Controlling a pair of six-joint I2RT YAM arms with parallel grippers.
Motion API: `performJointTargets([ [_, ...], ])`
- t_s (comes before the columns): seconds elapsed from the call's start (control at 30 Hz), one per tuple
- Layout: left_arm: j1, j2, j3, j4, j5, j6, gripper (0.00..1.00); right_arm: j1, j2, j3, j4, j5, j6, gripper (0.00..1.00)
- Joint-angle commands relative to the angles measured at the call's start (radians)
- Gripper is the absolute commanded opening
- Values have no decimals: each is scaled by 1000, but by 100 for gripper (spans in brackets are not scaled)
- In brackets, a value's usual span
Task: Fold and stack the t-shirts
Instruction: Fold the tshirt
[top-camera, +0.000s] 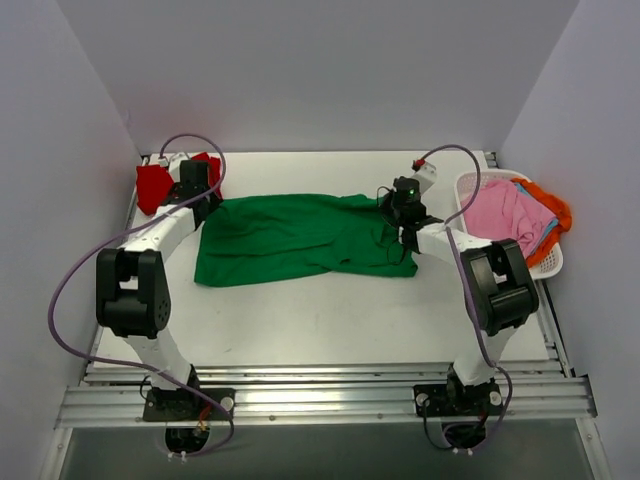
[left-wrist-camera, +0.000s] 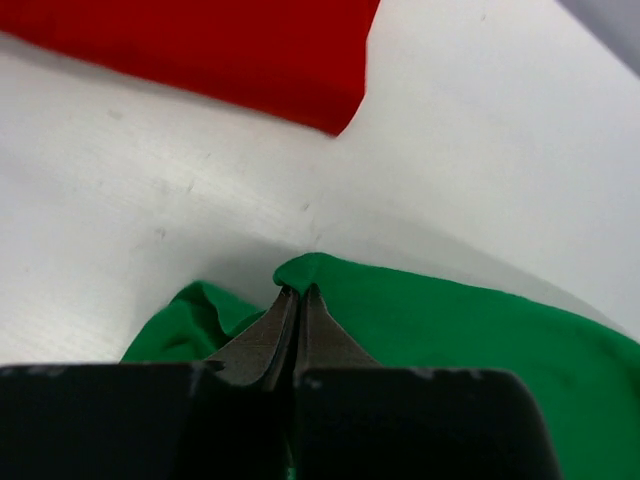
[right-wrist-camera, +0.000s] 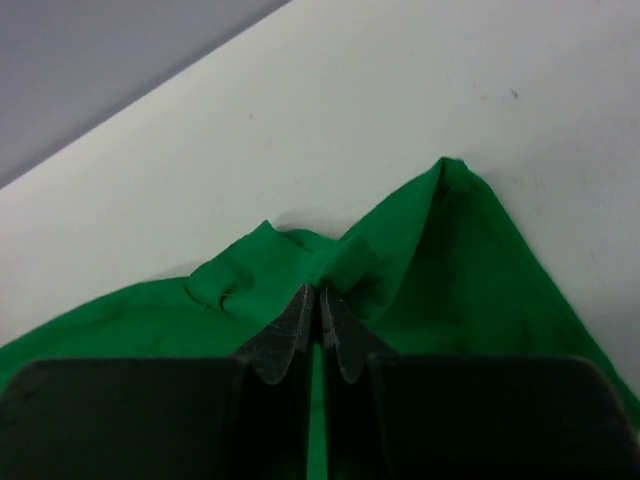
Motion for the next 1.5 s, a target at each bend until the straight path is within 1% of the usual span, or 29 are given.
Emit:
performJointTargets([
  [0.0,0,-127,-127,68,-16,-8,2,60,-130,-77,11,79,-5,0],
  [0.03,-3,-152,-157,77,-16,-10,2,72,-178,-126,6,88,-4,0],
  [0.1,-3,-212,-232,80,-26,-16,2,109,-253,-174,-9,128,4,0],
  [0.17,-4,-268,-301,71,-42,-26,2,132,-305,-247,-30,170,19,0],
  [0.2,-6,-285,-323,71,-47,-34,2,141,-359,-273,-35,184,35,0],
  [0.27,-7,-331,-361,70,-44,-46,2,170,-414,-345,-67,226,56,0],
  [0.3,-9,-342,-392,67,-45,-48,3,180,-463,-366,-81,270,78,0],
  [0.37,-15,-368,-408,41,-58,-62,5,210,-509,-425,-133,322,111,0],
  [0.4,-16,-376,-423,33,-73,-66,6,224,-549,-444,-149,386,125,0],
  [0.5,-19,-402,-446,4,-98,-83,8,276,-598,-496,-230,467,196,0],
  [0.53,-19,-414,-460,-5,-113,-92,10,282,-600,-502,-248,496,228,0],
  [0.57,-23,-417,-466,-9,-118,-94,28,282,-600,-507,-280,499,242,0],
  [0.6,-21,-419,-470,-9,-121,-96,44,282,-585,-504,-296,507,253,19],
  [0.63,-23,-419,-472,-22,-127,-99,61,282,-575,-499,-313,507,263,42],
  [0.67,-24,-417,-469,-35,-131,-108,71,282,-565,-495,-339,510,279,63],
  [0.7,-26,-417,-464,-47,-137,-112,91,282,-546,-490,-351,510,289,94],
  [0.73,-29,-417,-460,-80,-145,-117,94,284,-540,-490,-357,508,297,100],
  [0.77,-33,-423,-451,-105,-163,-128,96,287,-534,-490,-360,504,303,100],
  [0.87,-64,-472,-467,-151,-216,-157,96,316,-517,-496,-351,507,323,100],
  [1.03,-96,-592,-546,-130,-202,-198,96,387,-483,-469,-362,522,346,100],
  [1.1,-105,-609,-562,-127,-199,-198,96,426,-471,-452,-380,524,365,100],
  [1.27,-122,-597,-563,-131,-210,-188,96,502,-450,-470,-353,524,409,100],
  [1.47,-122,-559,-578,-95,-187,-185,96,506,-342,-478,-302,459,438,100],
])
